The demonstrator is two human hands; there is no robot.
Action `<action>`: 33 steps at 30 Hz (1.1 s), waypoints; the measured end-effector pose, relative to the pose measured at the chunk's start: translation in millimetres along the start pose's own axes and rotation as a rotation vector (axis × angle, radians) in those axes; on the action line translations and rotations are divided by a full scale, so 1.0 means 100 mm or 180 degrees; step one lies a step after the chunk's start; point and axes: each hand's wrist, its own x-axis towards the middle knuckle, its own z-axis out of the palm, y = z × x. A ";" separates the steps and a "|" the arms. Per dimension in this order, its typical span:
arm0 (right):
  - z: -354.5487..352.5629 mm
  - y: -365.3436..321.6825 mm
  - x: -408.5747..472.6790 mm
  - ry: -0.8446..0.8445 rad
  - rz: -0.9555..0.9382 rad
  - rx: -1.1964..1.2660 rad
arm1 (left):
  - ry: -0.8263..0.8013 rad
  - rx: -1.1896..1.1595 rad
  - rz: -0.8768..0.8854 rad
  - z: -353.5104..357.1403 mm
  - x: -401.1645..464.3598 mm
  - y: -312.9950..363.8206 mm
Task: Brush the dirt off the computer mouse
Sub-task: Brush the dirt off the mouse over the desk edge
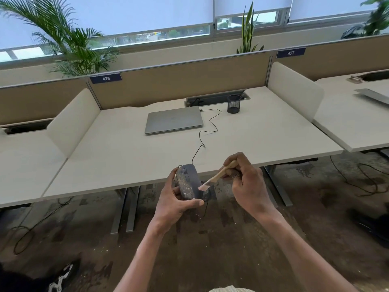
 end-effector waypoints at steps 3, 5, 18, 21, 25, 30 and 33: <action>0.03 -0.04 0.09 -0.0013 -0.0150 -0.0102 | -0.0032 0.0023 -0.0020 0.00 -0.01 0.01; 0.04 -0.09 0.13 0.0036 -0.0244 -0.0115 | -0.0040 0.0037 -0.0037 0.00 -0.01 0.00; 0.15 -0.25 0.33 -0.0213 -0.0595 -0.0427 | -0.0085 -0.0052 -0.0129 0.00 0.03 -0.06; 0.11 -0.25 0.34 -0.0215 -0.0615 -0.0455 | -0.0053 0.0000 -0.0089 -0.02 0.05 -0.04; 0.12 -0.29 0.35 -0.0462 -0.0645 -0.0528 | -0.0062 0.0015 -0.0119 -0.04 0.06 -0.04; 0.26 -0.30 0.51 -0.0467 -0.0687 -0.0565 | -0.0110 -0.0027 -0.0220 -0.07 0.01 -0.04; 0.37 -0.28 0.65 -0.0380 -0.0783 -0.0621 | -0.0128 -0.0019 -0.0261 -0.12 -0.02 0.00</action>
